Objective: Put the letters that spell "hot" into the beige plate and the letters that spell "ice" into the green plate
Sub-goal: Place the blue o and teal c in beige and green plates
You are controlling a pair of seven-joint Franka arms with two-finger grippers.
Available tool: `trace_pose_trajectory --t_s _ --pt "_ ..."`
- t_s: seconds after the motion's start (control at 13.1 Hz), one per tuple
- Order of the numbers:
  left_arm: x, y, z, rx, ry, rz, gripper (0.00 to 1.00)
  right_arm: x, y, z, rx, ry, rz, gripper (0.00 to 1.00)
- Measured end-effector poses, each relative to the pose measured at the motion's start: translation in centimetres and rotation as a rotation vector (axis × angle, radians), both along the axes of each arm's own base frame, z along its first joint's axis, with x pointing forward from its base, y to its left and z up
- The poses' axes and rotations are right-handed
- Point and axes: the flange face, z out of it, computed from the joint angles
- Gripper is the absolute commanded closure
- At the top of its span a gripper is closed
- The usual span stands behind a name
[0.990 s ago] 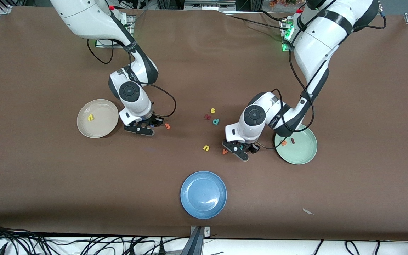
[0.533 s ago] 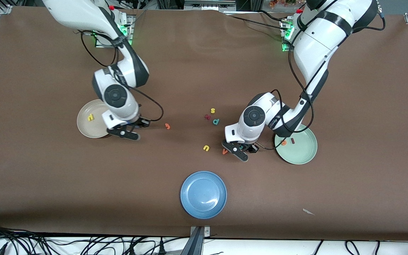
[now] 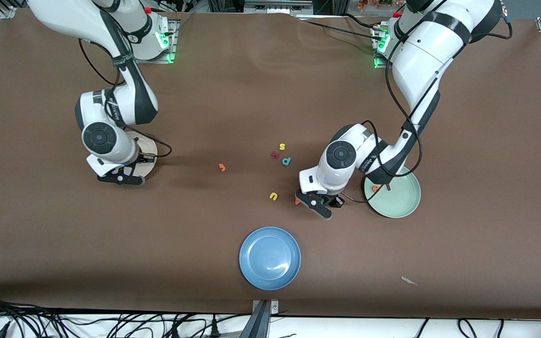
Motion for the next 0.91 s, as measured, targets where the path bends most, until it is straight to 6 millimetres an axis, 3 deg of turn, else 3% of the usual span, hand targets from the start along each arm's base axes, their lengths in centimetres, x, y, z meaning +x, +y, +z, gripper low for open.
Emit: trace_pose_trajectory --t_s 0.15,0.3,0.38,0.46,0.61,0.76,0.91 --pt "0.9 2.0 1.4 0.029 0.014 0.031 0.94 -0.7 -2.4 -1.3 0.020 0.013 0.041 0.78" --pt "1.5 5.2 2.5 0.085 0.061 0.070 0.95 -1.7 -4.6 -2.7 0.042 0.010 0.068 0.77" --pt "1.8 7.0 2.9 0.110 0.085 0.087 0.94 -2.1 -5.1 -3.3 0.047 0.013 0.078 0.68" --pt "1.9 8.9 3.3 0.124 0.098 0.101 0.94 -2.5 -5.5 -3.7 0.053 0.019 0.078 0.54" --pt "1.8 13.1 4.0 0.145 0.120 0.092 0.94 -2.7 -6.0 -3.9 0.075 0.028 0.079 0.01" --pt "1.3 16.5 4.1 0.155 0.145 0.089 0.91 -2.7 -6.0 -3.8 0.083 0.027 0.073 0.01" --pt "0.7 18.6 3.0 0.142 0.159 0.094 0.85 -2.2 -5.7 -3.2 0.090 0.012 0.074 0.01"
